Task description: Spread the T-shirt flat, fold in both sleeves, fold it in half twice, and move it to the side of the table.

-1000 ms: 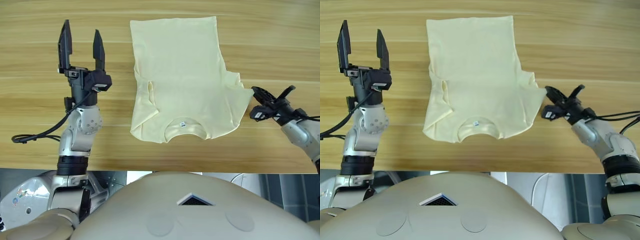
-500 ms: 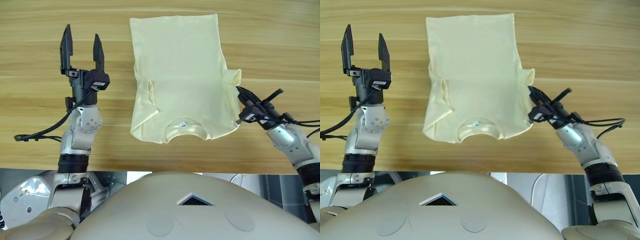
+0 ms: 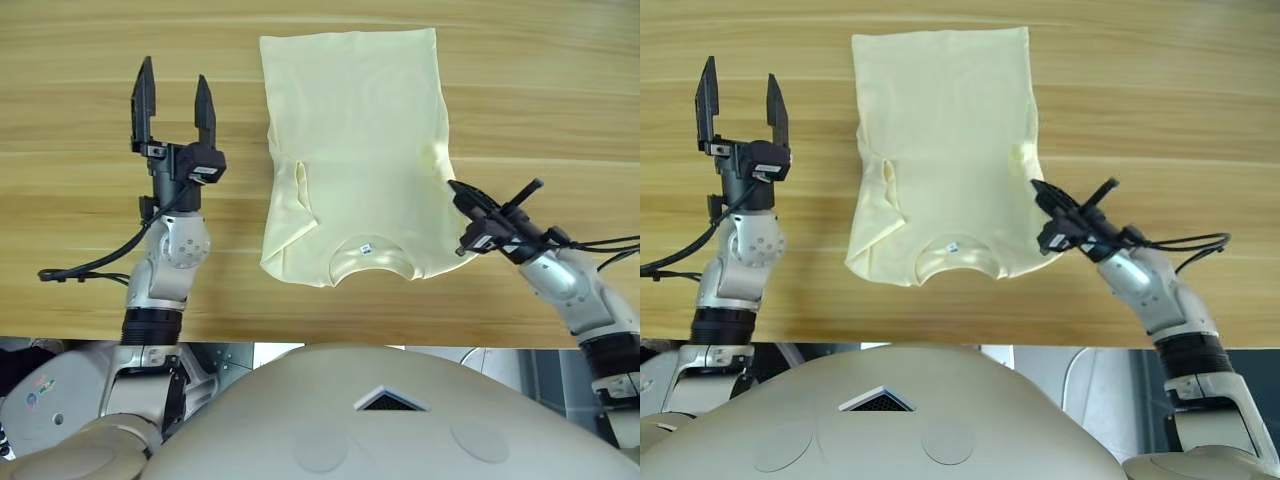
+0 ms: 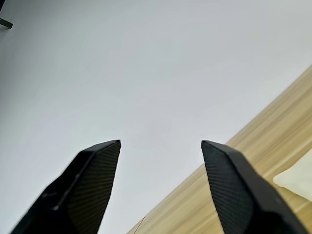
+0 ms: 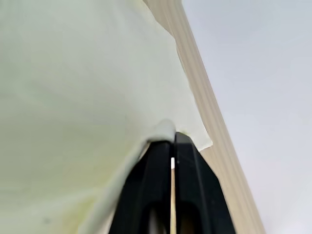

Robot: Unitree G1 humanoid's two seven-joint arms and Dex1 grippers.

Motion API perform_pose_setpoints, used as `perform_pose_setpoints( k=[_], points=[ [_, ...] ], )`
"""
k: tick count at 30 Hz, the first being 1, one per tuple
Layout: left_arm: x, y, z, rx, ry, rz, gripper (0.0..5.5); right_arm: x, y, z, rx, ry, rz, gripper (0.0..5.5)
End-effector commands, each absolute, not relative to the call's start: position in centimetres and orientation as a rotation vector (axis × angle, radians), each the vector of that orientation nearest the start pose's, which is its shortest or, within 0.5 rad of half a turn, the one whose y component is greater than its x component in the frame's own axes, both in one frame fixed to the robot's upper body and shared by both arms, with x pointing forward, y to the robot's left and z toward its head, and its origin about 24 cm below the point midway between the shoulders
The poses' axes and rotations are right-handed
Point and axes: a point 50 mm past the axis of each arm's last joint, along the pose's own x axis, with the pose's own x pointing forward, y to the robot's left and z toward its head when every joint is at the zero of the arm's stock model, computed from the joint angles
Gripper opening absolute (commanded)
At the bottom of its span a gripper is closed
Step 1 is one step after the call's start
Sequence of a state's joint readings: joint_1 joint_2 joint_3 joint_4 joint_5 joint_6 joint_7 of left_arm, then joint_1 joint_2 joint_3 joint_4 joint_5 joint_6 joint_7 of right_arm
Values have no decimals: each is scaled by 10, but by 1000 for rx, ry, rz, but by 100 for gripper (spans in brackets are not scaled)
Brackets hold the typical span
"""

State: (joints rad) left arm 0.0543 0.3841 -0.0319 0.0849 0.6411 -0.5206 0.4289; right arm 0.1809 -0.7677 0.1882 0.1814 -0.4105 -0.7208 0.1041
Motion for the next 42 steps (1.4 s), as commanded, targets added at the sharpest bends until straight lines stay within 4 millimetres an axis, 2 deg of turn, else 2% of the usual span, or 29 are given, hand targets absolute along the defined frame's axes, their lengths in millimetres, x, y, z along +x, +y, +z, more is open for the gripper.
perform_pose_setpoints(
  k=[1, 6, 19, 21, 22, 25, 27, 28, 29, 30, 32, 34, 37, 39, 42],
  points=[
    [231, 193, 66, 882, -532, 54, 309, 187, -224, 27, -1034, -166, 734, 1],
    [230, 192, 66, 879, -531, 50, 309, 190, -223, 25, -1052, -155, 738, 1],
    [230, 192, 63, 884, -514, 33, 309, 196, -223, 29, -1077, -156, 734, 238],
    [231, 191, 60, 895, -501, 11, 309, 199, -223, 35, -1063, -185, 705, 276],
    [232, 192, 58, 908, -494, -9, 309, 203, -225, 46, -1014, -222, 652, 283],
    [234, 198, 56, 944, -472, -41, 309, 215, -245, 98, -767, -389, 407, 283],
    [232, 207, 52, 1010, -442, -109, 309, 224, -274, 128, -660, -445, 211, 283],
    [230, 212, 49, 1051, -419, -156, 309, 227, -291, 135, -667, -434, 136, 283],
    [229, 222, 46, 1113, -386, -195, 309, 229, -306, 128, -820, -359, 99, 283],
    [228, 232, 43, 1168, -349, -228, 309, 228, -317, 112, -1025, -256, 119, 283],
    [216, 248, 33, 1274, -242, -372, 309, 211, -333, 66, -1320, -20, 280, 283],
    [187, 254, 13, 1316, -98, -667, 309, 187, -332, 39, -1368, 55, 409, 283],
    [156, 258, 0, 1301, 53, -975, 309, 159, -325, 12, -1380, 107, 587, 283],
    [143, 256, 2, 1277, 96, -1115, 309, 142, -318, 3, -1360, 115, 690, 283],
    [130, 247, 6, 1242, 126, -1242, 309, 130, -305, 6, -1317, 92, 791, 283]
  ],
)
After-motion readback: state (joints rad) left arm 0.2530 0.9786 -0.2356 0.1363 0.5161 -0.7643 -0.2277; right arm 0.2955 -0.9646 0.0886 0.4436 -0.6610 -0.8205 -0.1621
